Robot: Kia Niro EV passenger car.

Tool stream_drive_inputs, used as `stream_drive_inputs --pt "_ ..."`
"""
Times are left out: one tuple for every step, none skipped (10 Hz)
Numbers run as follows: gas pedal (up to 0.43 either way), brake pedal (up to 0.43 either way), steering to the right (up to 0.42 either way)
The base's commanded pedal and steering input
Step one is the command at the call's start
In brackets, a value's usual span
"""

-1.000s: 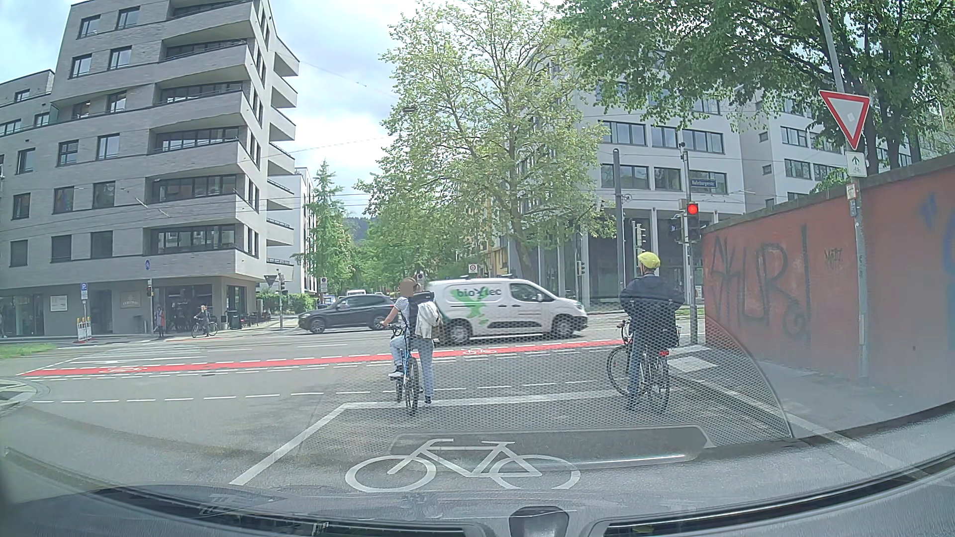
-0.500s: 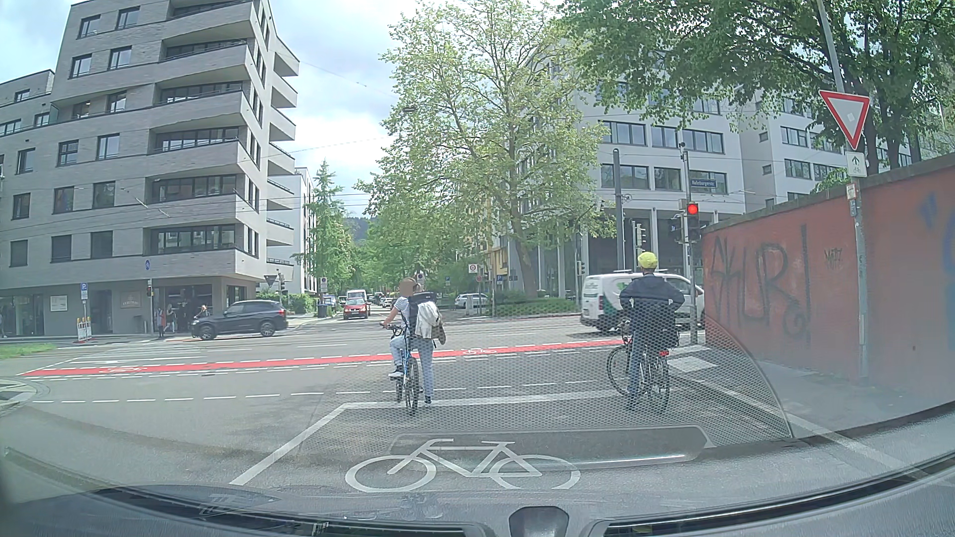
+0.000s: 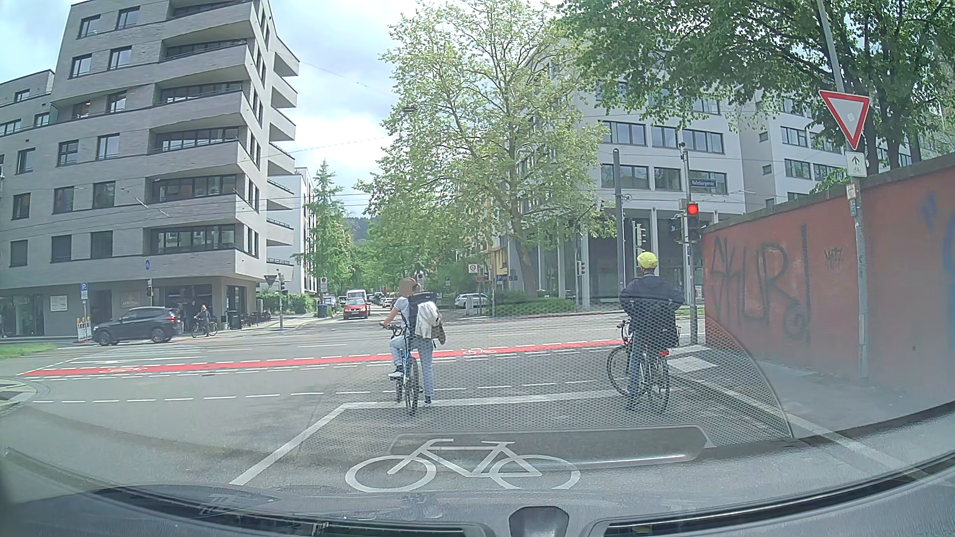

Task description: Follow the waypoints while adhering to traffic rules and regulations

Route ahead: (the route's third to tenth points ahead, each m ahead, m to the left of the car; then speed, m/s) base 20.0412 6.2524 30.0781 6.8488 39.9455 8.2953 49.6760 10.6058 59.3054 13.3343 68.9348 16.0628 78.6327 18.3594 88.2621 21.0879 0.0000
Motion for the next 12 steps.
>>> stream_drive_inputs --pt "0.000 0.262 -0.015" --pt "0.000 0.262 -0.015" --pt "0.000 0.262 -0.015" --pt "0.000 0.262 -0.016" --pt "0.000 0.262 -0.015" --pt "0.000 0.262 -0.016" --pt "0.000 0.262 -0.015" --pt "0.000 0.262 -0.016" --pt "0.000 0.262 -0.016" --pt "0.000 0.262 -0.015" --pt "0.000 0.262 -0.015" --pt "0.000 0.262 -0.015"
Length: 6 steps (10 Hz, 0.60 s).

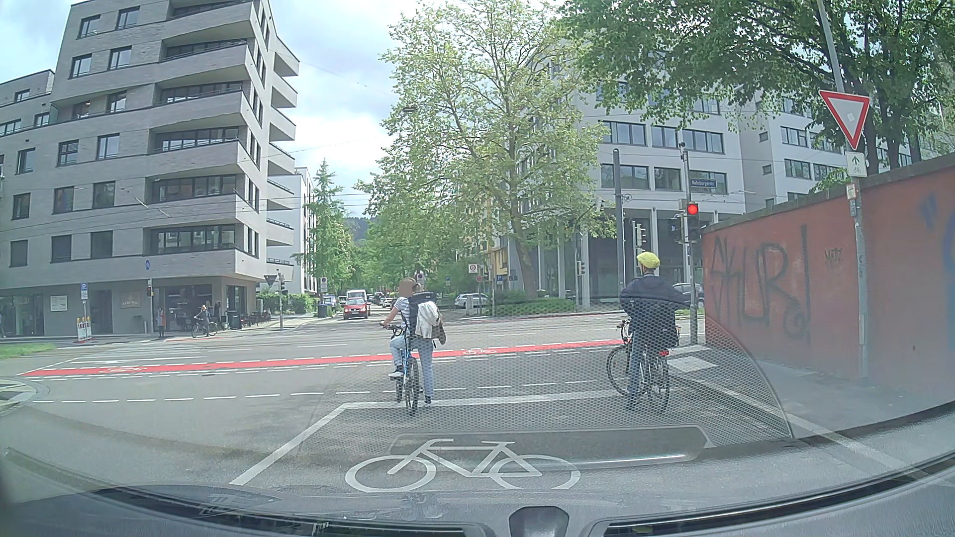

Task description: Follow the waypoints while adhering to traffic rules and regulations

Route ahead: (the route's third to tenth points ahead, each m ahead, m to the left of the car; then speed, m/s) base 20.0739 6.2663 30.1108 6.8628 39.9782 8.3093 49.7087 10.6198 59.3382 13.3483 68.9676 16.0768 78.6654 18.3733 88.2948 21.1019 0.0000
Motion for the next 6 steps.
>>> stream_drive_inputs --pt "0.000 0.262 -0.015" --pt "0.000 0.262 -0.015" --pt "0.000 0.262 -0.015" --pt "0.000 0.262 -0.016" --pt "0.000 0.262 -0.015" --pt "0.000 0.262 -0.016"
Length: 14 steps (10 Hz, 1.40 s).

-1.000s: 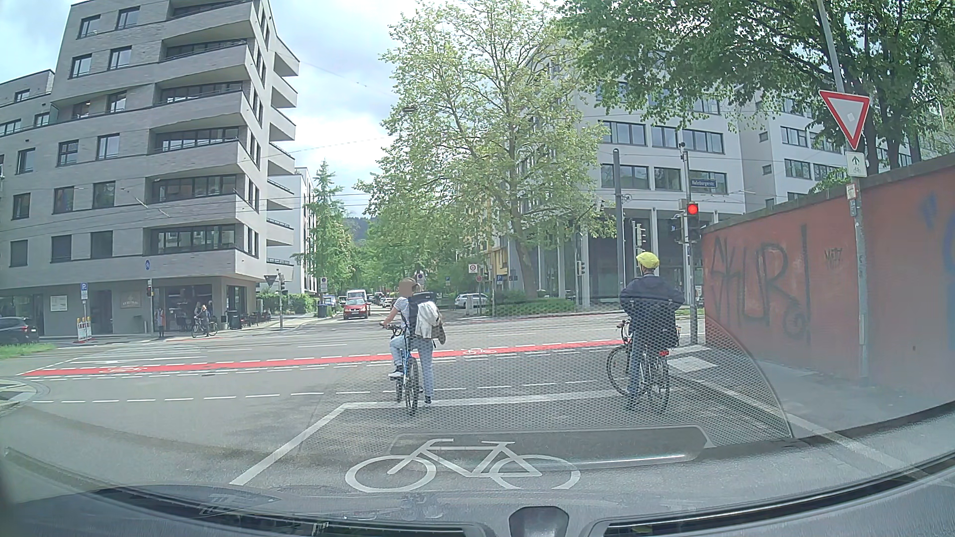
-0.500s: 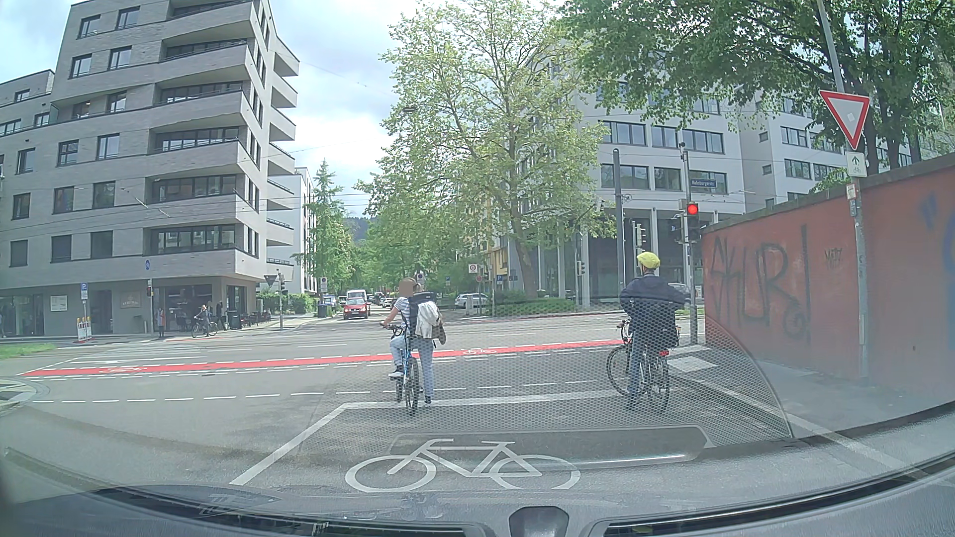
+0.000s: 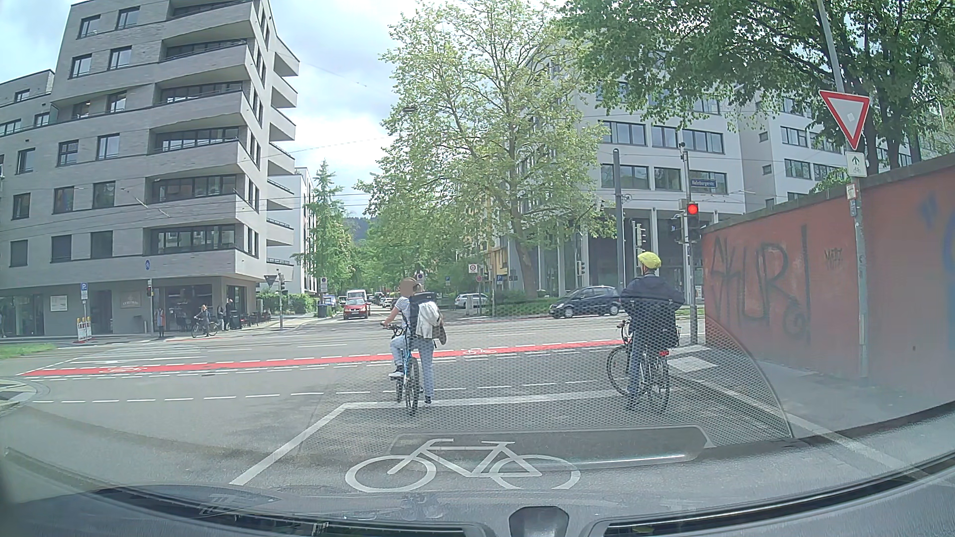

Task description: Follow the waypoints while adhering to traffic rules and regulations

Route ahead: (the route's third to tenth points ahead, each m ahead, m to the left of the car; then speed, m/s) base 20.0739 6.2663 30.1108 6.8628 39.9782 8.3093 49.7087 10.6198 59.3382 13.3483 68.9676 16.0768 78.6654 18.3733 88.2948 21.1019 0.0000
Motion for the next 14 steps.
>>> stream_drive_inputs --pt "0.000 0.262 -0.016" --pt "0.000 0.262 -0.016" --pt "0.000 0.262 -0.016" --pt "0.000 0.262 -0.016" --pt "0.000 0.262 -0.016" --pt "0.000 0.262 -0.016" --pt "0.000 0.262 -0.016" --pt "0.000 0.262 -0.015" --pt "0.000 0.262 -0.015" --pt "0.000 0.262 -0.016" --pt "0.000 0.262 -0.015" --pt "0.000 0.262 -0.016" --pt "0.000 0.262 -0.015" --pt "0.000 0.262 -0.016"
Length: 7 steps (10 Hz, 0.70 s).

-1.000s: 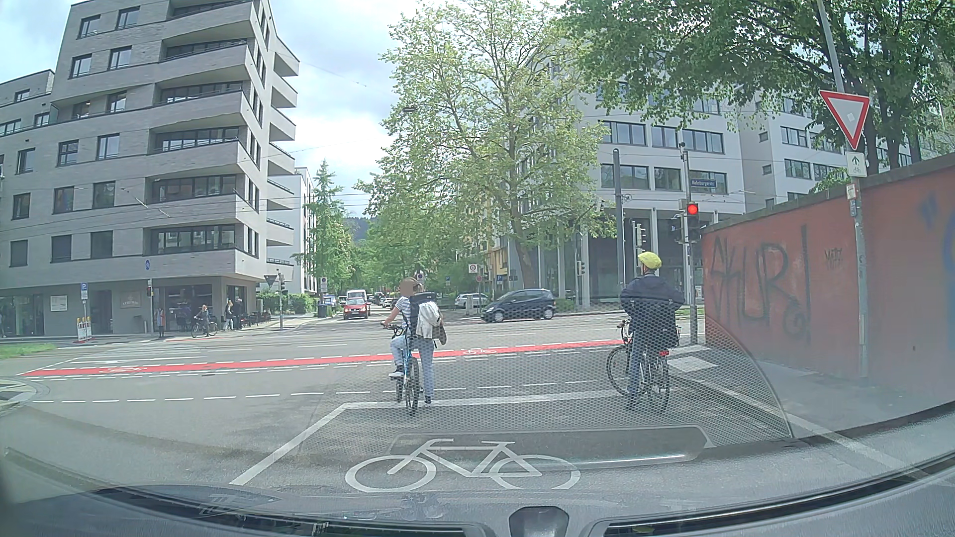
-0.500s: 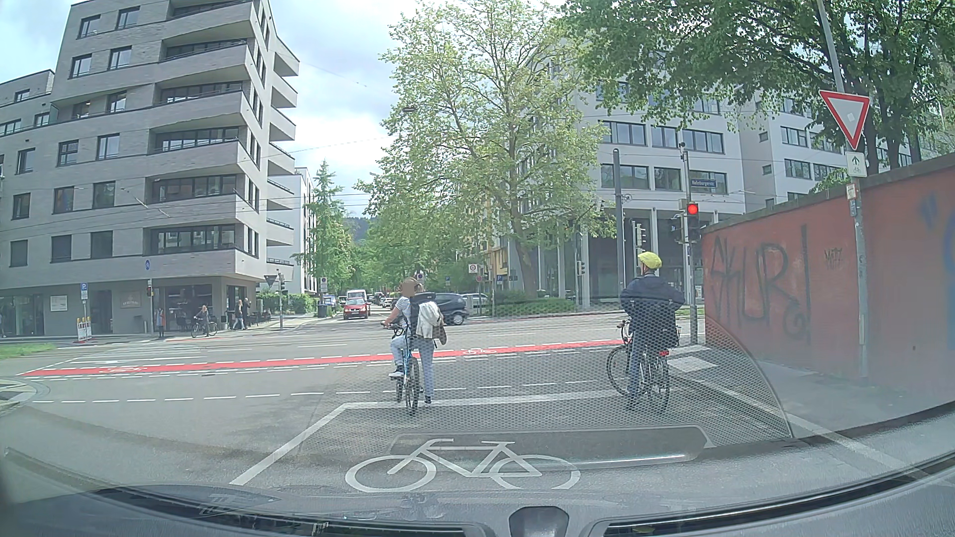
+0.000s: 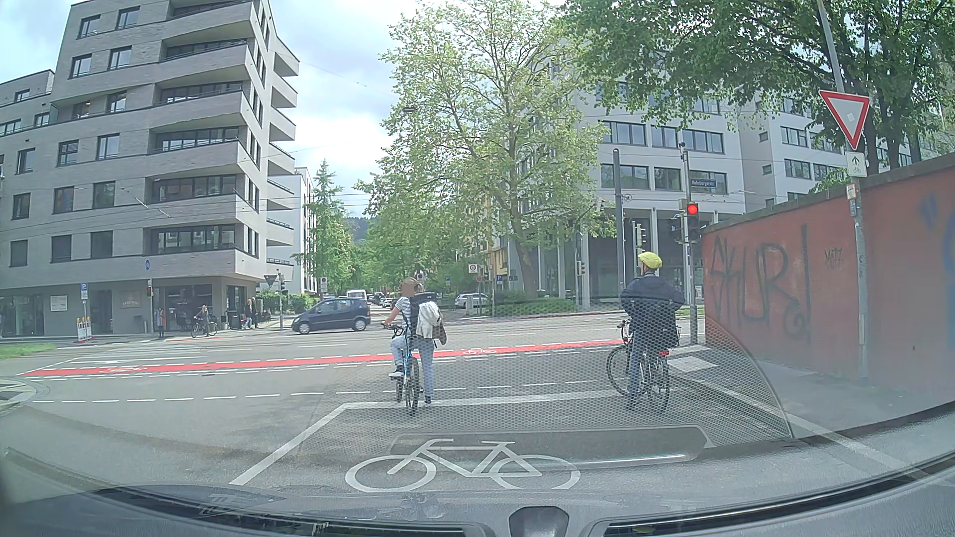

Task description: Follow the waypoints while adhering to traffic rules and regulations

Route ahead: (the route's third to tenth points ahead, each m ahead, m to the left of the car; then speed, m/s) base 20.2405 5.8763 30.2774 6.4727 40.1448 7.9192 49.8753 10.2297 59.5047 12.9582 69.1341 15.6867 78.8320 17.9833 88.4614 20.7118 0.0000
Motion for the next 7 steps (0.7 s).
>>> stream_drive_inputs --pt "0.000 0.262 -0.016" --pt "0.000 0.262 -0.015" --pt "0.000 0.262 -0.015" --pt "0.000 0.262 -0.016" --pt "0.000 0.262 -0.015" --pt "0.000 0.262 -0.015" --pt "0.000 0.262 -0.015"
